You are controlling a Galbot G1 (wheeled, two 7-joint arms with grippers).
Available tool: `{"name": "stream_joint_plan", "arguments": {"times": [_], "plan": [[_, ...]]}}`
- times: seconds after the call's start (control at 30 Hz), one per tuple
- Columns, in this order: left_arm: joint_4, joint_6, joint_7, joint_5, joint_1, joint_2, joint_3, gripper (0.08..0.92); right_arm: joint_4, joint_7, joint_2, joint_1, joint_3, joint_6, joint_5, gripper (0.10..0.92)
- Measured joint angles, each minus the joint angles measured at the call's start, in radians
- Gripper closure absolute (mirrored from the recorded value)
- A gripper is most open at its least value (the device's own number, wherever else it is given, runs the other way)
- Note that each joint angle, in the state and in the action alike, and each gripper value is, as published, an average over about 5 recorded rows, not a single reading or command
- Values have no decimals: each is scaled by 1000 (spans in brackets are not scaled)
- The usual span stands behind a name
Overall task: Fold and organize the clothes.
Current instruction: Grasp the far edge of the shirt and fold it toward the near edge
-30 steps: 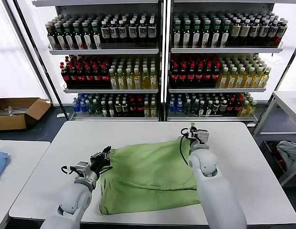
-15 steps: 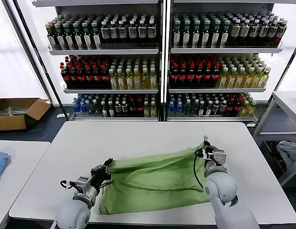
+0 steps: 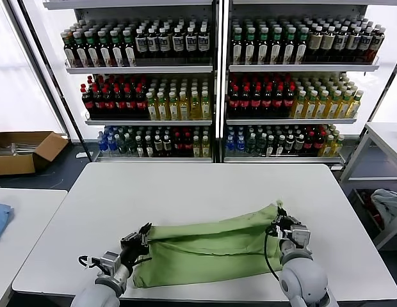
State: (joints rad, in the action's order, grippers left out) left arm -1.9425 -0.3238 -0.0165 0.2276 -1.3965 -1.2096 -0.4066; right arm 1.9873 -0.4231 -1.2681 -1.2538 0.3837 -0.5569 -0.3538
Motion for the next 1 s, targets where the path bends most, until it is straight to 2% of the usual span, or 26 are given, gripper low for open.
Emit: {"name": "stream_joint_plan", "arguments": {"times": [0.57, 0.67, 0.8, 1.0], "plan": [[1, 7, -14, -106, -50, -23, 0, 910, -23, 2, -9, -80, -7, 9, 58, 917], [-5, 3, -12, -122, -56, -29, 2, 897, -26, 3, -14, -90, -10, 8, 76, 896], [-20, -4, -10, -145, -67, -37, 3, 810, -19, 3, -16, -101, -6, 8, 93, 799], [-65, -15, 1, -170, -82, -48, -7, 637, 45, 7, -5, -128, 20, 15, 95, 609]]}}
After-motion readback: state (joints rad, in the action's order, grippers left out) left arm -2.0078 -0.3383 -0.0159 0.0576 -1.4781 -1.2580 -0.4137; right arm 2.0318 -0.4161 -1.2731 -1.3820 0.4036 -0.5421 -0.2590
